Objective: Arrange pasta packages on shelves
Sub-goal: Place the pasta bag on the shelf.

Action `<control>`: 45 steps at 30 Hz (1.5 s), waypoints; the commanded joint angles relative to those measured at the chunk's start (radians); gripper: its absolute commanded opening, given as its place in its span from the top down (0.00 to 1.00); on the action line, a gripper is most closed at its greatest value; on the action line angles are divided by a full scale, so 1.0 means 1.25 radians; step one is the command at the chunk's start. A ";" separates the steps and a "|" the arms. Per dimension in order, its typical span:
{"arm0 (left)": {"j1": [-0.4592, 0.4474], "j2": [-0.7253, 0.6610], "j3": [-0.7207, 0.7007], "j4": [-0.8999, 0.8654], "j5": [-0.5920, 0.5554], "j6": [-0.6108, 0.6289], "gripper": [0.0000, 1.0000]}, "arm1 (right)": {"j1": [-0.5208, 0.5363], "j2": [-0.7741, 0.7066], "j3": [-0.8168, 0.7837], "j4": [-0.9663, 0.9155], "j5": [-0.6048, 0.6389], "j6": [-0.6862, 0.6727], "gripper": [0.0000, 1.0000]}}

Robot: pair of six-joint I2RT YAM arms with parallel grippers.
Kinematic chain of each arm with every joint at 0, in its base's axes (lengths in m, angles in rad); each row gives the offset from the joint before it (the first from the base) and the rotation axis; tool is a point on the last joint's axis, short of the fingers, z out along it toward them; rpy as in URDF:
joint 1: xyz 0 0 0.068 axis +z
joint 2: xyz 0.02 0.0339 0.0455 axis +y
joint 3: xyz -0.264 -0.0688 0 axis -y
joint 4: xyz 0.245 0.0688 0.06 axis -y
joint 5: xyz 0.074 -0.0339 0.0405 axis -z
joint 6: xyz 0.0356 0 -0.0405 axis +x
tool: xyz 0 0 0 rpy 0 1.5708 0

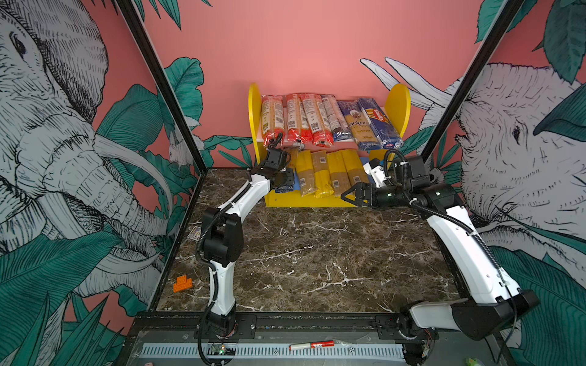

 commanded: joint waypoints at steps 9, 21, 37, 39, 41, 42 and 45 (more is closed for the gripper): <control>0.025 -0.044 -0.028 0.065 0.055 -0.068 0.25 | -0.006 0.003 0.025 -0.007 -0.001 -0.009 0.01; 0.011 -0.122 -0.109 0.076 0.071 -0.044 0.09 | -0.008 0.008 0.018 0.001 -0.026 -0.005 0.01; -0.013 -0.199 -0.197 0.084 0.113 -0.040 0.06 | -0.006 -0.019 0.000 0.004 -0.028 0.003 0.01; -0.022 -0.194 -0.192 0.090 0.127 -0.037 0.07 | -0.006 -0.022 0.000 0.004 -0.031 0.004 0.01; -0.036 -0.186 -0.176 0.082 0.136 -0.036 0.07 | -0.006 -0.026 0.000 0.004 -0.031 0.005 0.01; -0.043 -0.184 -0.168 0.077 0.138 -0.033 0.07 | -0.006 -0.028 -0.001 0.003 -0.031 0.005 0.01; -0.064 -0.189 -0.169 0.061 0.134 -0.032 0.06 | -0.006 -0.043 -0.014 0.009 -0.027 0.009 0.01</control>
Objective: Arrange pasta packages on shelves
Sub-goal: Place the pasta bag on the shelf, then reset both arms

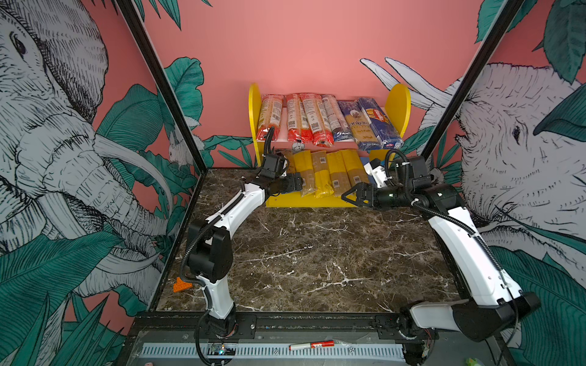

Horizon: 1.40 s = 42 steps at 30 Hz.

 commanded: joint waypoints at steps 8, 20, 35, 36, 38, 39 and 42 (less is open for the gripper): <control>-0.035 -0.078 -0.051 -0.009 0.006 0.003 0.07 | -0.003 -0.069 -0.052 0.023 -0.006 0.013 0.01; -0.047 -0.154 -0.118 -0.039 -0.008 0.022 0.04 | -0.003 -0.068 -0.053 0.027 -0.015 0.008 0.01; -0.063 -0.375 -0.291 -0.073 -0.107 0.112 0.01 | -0.004 -0.045 -0.058 -0.099 0.289 -0.127 0.01; -0.063 -0.384 -0.293 -0.088 -0.125 0.118 0.01 | -0.004 -0.043 -0.066 -0.099 0.307 -0.132 0.01; -0.062 -0.407 -0.303 -0.109 -0.158 0.135 0.01 | -0.008 -0.041 -0.088 -0.089 0.330 -0.139 0.01; -0.061 -0.416 -0.308 -0.117 -0.178 0.139 0.01 | -0.011 -0.039 -0.098 -0.083 0.340 -0.139 0.01; -0.048 -0.448 -0.332 -0.136 -0.229 0.138 0.01 | -0.031 -0.037 -0.137 -0.058 0.369 -0.135 0.01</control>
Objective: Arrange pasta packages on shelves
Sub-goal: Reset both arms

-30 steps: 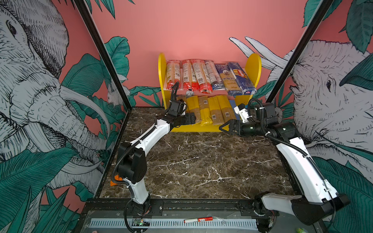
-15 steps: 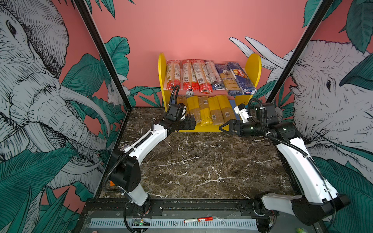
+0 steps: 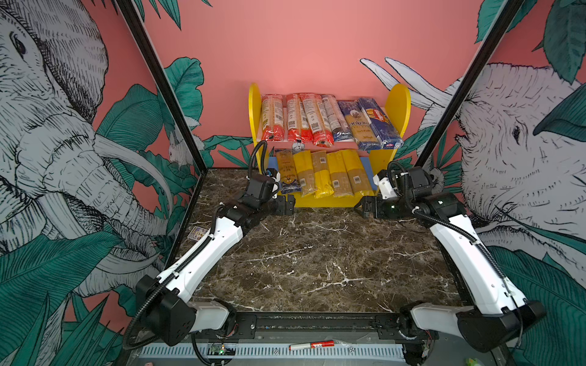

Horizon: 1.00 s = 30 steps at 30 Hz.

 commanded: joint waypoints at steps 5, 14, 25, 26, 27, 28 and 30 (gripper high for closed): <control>0.072 -0.090 -0.086 -0.078 -0.133 -0.011 0.01 | -0.093 -0.006 -0.082 0.053 0.063 -0.009 0.01; 0.122 -0.131 -0.173 -0.047 -0.252 0.014 0.01 | -0.237 -0.029 -0.186 0.104 0.147 -0.017 0.01; 0.141 -0.142 -0.344 0.206 -0.438 0.101 0.01 | -0.345 -0.083 -0.374 0.318 0.334 -0.055 0.01; 0.143 -0.142 -0.360 0.232 -0.447 0.118 0.01 | -0.344 -0.093 -0.413 0.379 0.347 -0.061 0.01; 0.145 -0.140 -0.373 0.253 -0.458 0.130 0.01 | -0.345 -0.104 -0.448 0.430 0.355 -0.062 0.01; 0.147 -0.139 -0.386 0.277 -0.469 0.143 0.01 | -0.345 -0.120 -0.499 0.510 0.354 -0.066 0.01; 0.156 -0.141 -0.417 0.322 -0.485 0.154 0.01 | -0.345 -0.151 -0.596 0.670 0.346 -0.073 0.01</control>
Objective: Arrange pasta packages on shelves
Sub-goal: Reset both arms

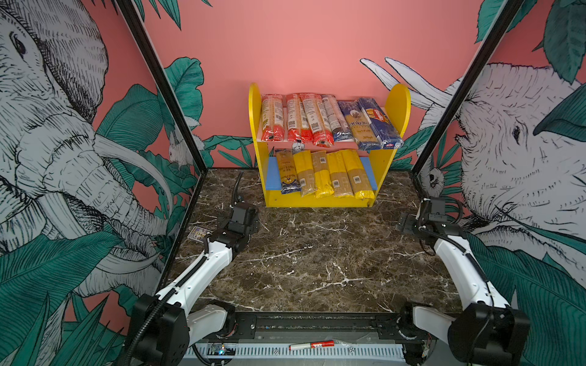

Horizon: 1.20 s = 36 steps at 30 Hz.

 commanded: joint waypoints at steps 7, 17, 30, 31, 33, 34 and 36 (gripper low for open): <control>0.036 -0.029 -0.185 0.370 -0.030 0.098 0.01 | -0.001 -0.023 -0.273 0.563 0.030 -0.076 0.01; 0.098 0.063 -0.235 0.571 0.089 0.192 0.01 | -0.001 0.153 -0.337 0.832 -0.032 -0.048 0.01; 0.119 0.168 -0.265 0.719 0.207 0.231 0.01 | -0.001 0.251 -0.350 1.026 -0.097 -0.096 0.01; 0.118 0.169 -0.265 0.720 0.222 0.242 0.01 | 0.000 0.253 -0.357 1.041 -0.109 -0.102 0.01; 0.117 0.168 -0.269 0.729 0.239 0.259 0.01 | 0.004 0.260 -0.372 1.081 -0.124 -0.114 0.01; 0.117 0.167 -0.278 0.750 0.252 0.280 0.01 | 0.012 0.266 -0.381 1.098 -0.130 -0.127 0.01; 0.118 0.176 -0.289 0.789 0.241 0.310 0.01 | 0.032 0.311 -0.392 1.148 -0.130 -0.153 0.01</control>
